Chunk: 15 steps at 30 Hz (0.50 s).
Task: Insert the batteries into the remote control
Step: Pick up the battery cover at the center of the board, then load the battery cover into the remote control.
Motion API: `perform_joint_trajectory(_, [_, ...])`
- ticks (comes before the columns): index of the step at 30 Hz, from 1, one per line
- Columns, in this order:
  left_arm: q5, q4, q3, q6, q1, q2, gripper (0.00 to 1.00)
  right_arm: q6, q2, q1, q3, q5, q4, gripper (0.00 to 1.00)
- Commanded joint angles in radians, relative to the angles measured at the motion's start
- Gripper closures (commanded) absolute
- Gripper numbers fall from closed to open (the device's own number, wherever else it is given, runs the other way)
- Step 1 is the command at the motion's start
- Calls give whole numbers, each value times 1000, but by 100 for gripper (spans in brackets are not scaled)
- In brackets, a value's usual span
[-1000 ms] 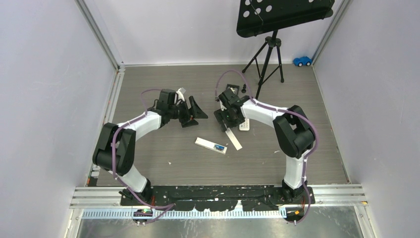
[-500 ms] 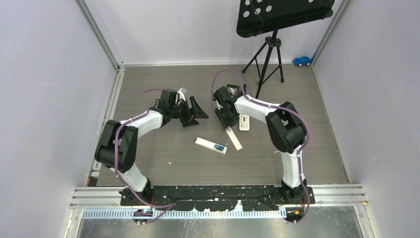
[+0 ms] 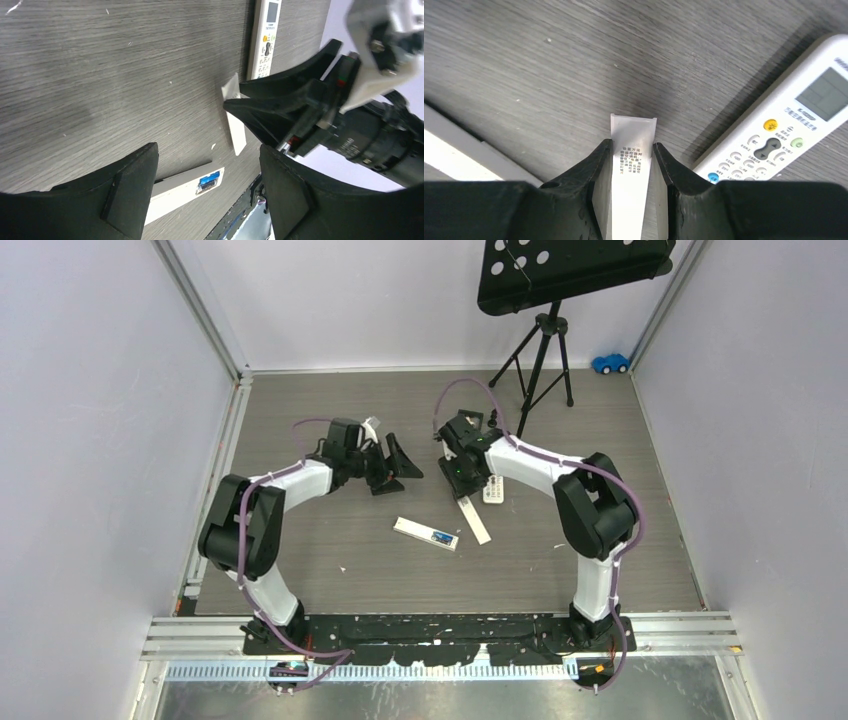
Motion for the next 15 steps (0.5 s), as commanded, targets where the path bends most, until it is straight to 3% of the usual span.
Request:
perform_joint_trajectory(1, [27, 56, 44, 1, -14, 20, 25, -19, -120, 4, -14, -28, 70, 65])
perform_joint_trajectory(15, [97, 169, 53, -130, -53, 87, 30, -4, -226, 5, -95, -246, 184, 63])
